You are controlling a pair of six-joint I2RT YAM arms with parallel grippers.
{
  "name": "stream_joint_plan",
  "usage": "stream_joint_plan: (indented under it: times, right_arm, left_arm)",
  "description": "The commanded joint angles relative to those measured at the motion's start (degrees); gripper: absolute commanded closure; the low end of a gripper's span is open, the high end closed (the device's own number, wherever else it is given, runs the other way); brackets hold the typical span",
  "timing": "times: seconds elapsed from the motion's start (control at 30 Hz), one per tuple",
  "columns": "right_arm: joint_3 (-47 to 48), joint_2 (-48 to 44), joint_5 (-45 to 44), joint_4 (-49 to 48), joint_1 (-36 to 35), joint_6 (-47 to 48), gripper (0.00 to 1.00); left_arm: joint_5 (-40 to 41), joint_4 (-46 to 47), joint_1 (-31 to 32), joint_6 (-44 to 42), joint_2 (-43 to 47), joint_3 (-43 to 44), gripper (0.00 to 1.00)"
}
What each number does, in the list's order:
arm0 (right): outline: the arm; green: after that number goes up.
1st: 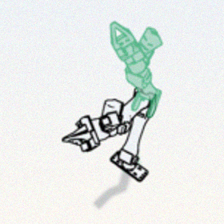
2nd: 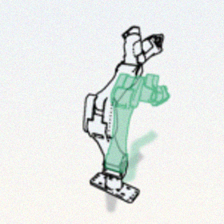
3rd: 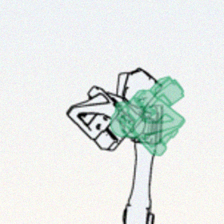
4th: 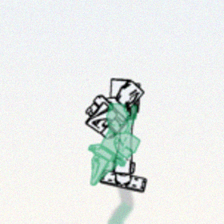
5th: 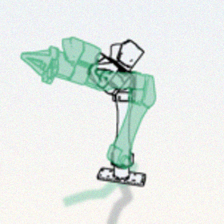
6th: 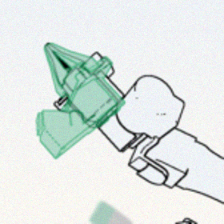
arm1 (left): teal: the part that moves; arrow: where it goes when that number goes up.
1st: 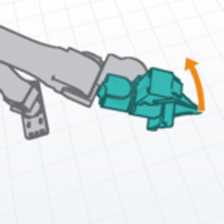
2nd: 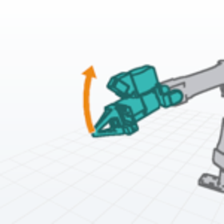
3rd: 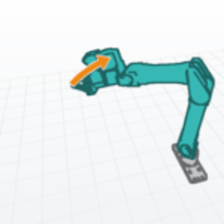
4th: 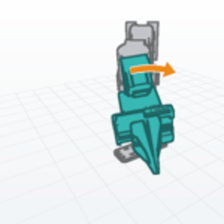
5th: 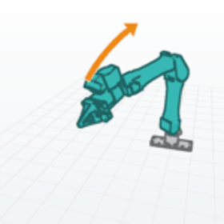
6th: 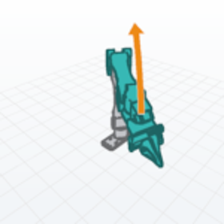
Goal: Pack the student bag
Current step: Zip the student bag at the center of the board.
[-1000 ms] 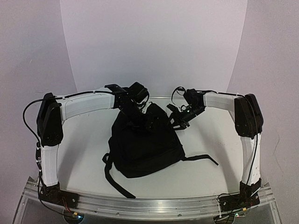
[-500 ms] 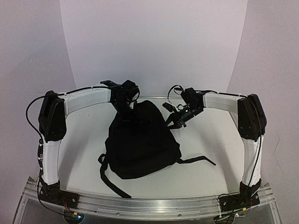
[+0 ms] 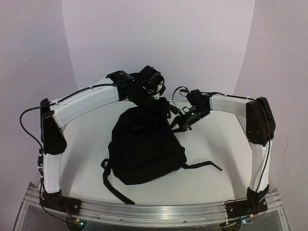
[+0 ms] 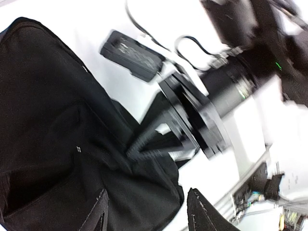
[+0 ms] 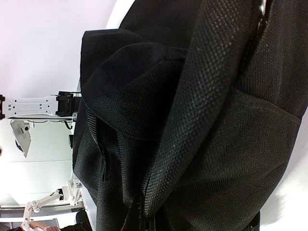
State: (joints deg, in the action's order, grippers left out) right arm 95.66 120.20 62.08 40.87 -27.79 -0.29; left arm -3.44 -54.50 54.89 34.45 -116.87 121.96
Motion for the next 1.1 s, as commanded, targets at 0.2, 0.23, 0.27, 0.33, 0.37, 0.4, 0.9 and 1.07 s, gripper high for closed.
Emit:
stream_joint_plan:
  times: [0.2,0.23,0.27,0.33,0.37,0.4,0.9,1.07]
  right_arm:
    - [3.2,-4.4,6.3,-0.8,-0.4,2.6,1.0]
    - [3.2,-4.6,6.3,-0.8,-0.5,2.7,1.0]
    - [3.1,-4.6,6.3,-0.8,-0.5,2.8,1.0]
    - [3.0,-4.6,6.4,-0.8,-0.5,2.8,1.0]
    - [3.0,-4.6,6.4,-0.8,-0.5,2.8,1.0]
    - [2.9,-4.6,6.4,-0.8,-0.5,2.9,1.0]
    - [2.2,-5.0,6.2,-0.9,-0.5,3.1,1.0]
    - [1.6,-5.5,6.0,-1.0,-0.5,3.2,1.0]
  left_arm:
    - [5.2,-7.6,-1.5,7.5,-13.0,13.3,0.49]
    - [5.7,-7.9,-1.5,8.2,-13.4,13.5,0.51]
    - [6.1,-8.1,-1.5,8.8,-13.4,13.3,0.53]
    - [7.0,-8.1,-1.6,9.5,-13.0,12.7,0.54]
    - [7.2,-7.9,-1.6,9.7,-12.7,12.2,0.55]
    - [7.3,-7.4,-1.6,9.7,-12.3,11.6,0.55]
    - [5.6,-4.4,-0.4,10.5,-3.2,2.1,0.63]
    - [5.6,-6.6,-0.4,10.2,-7.3,6.5,0.64]
